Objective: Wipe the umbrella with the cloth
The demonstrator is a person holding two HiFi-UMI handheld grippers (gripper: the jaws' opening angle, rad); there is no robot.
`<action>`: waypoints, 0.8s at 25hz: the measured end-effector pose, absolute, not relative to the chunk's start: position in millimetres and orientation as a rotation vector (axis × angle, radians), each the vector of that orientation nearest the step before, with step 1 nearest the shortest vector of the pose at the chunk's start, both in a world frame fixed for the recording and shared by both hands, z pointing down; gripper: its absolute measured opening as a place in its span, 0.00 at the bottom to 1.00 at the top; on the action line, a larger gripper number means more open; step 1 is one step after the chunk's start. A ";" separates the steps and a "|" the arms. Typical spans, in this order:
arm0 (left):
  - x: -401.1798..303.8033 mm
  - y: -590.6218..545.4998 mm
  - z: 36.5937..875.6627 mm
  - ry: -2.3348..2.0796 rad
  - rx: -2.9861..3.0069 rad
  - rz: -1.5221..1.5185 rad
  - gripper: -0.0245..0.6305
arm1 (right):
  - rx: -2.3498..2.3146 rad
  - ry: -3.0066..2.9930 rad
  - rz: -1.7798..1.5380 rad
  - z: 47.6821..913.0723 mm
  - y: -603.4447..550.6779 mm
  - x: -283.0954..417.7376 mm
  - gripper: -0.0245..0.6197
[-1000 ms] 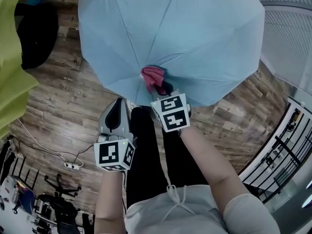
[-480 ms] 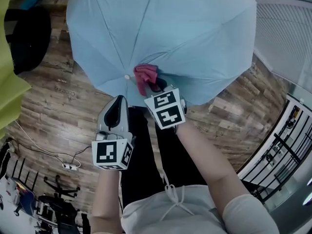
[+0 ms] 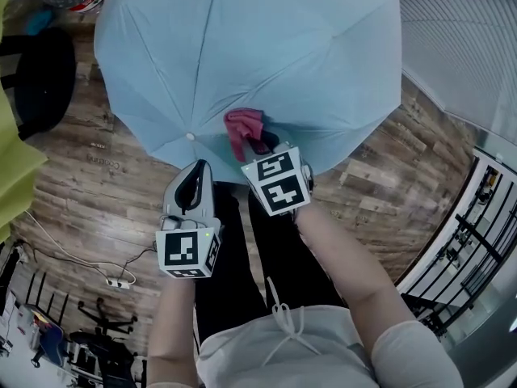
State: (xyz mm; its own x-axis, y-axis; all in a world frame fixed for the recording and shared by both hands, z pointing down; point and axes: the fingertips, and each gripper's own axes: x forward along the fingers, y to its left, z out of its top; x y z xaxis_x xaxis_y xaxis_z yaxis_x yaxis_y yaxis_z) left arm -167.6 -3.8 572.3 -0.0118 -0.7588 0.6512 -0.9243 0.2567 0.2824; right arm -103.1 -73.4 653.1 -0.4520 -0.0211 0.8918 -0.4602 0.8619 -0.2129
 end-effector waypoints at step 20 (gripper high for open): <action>-87.9 -73.5 554.3 -1.701 1.753 0.313 0.05 | 0.473 -2.027 0.540 618.2 -166.2 -16.5 0.13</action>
State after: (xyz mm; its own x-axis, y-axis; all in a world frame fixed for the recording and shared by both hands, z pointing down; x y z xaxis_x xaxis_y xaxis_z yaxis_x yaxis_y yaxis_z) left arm -87.9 -73.5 554.3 0.1228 -0.7948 0.5943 -0.9542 0.0700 0.2907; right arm -16.5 -166.2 618.2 -0.4730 -0.1109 0.8741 -0.5311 0.8274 -0.1824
